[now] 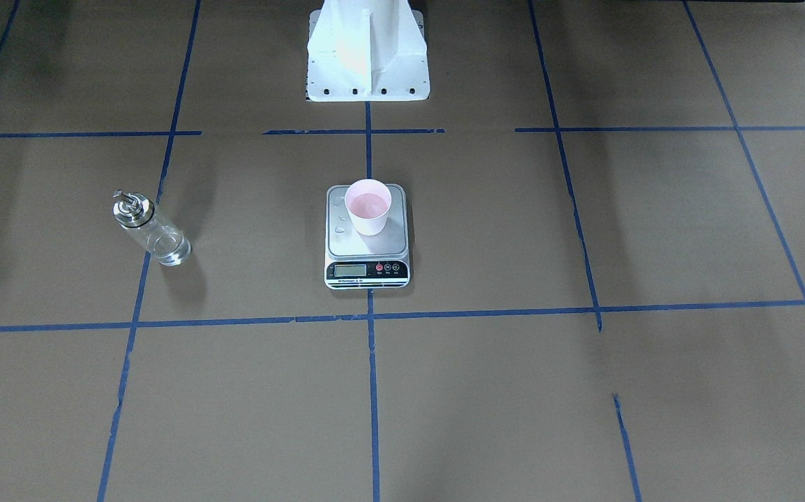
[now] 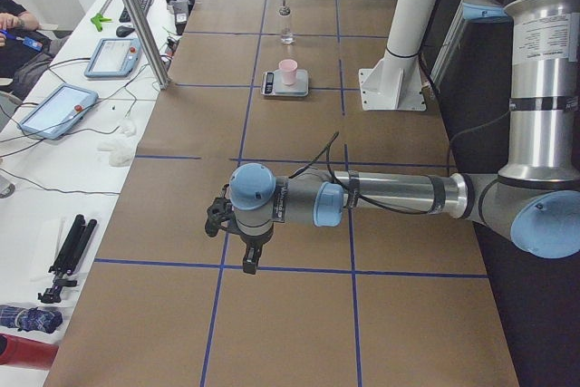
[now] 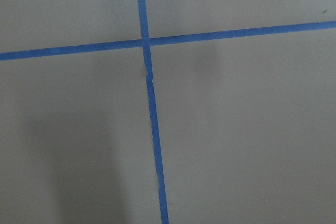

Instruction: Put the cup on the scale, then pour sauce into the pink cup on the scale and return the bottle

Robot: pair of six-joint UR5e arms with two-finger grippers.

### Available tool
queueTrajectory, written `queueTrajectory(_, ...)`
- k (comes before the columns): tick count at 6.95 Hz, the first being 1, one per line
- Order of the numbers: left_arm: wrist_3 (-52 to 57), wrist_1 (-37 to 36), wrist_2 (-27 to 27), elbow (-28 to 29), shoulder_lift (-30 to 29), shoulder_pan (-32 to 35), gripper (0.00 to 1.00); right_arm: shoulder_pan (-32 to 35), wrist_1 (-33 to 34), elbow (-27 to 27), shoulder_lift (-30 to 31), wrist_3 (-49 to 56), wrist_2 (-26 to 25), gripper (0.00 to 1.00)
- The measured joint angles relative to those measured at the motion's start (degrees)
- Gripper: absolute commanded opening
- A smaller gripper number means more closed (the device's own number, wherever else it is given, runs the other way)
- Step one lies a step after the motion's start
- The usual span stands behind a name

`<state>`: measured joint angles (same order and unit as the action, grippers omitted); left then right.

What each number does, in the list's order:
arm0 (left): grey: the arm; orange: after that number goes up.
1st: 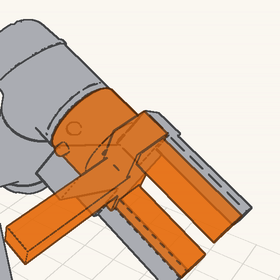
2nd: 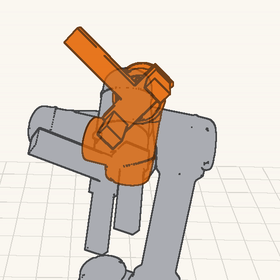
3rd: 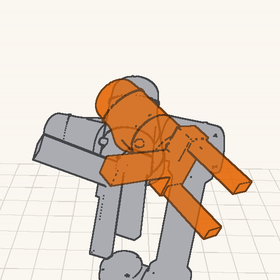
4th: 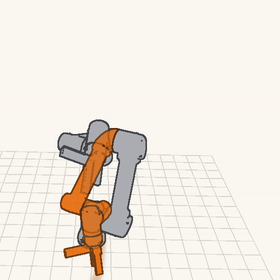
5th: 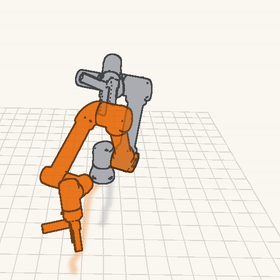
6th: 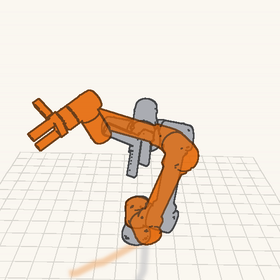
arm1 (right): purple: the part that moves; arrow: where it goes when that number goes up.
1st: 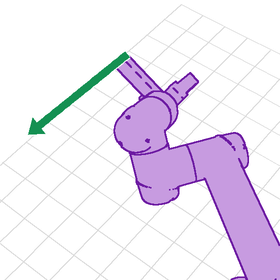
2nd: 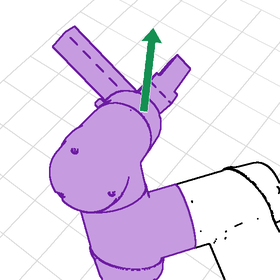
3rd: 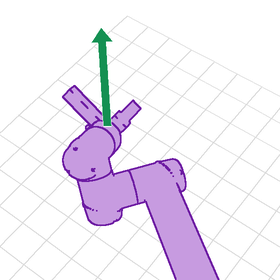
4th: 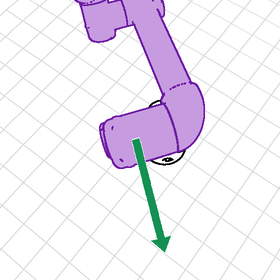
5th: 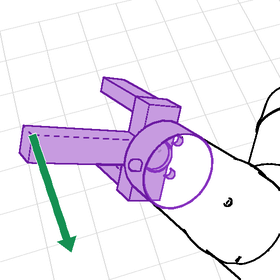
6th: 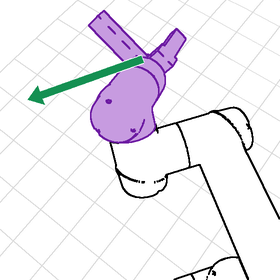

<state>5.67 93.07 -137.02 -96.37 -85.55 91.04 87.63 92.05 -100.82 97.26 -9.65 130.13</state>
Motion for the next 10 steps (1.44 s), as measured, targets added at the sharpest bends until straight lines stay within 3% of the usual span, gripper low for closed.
queueTrajectory(10, -0.21, -0.02, 3.04, 0.22, -0.46, -0.25, 1.00, 0.00, -1.96, 0.09, -0.02, 0.10, -0.05, 1.00)
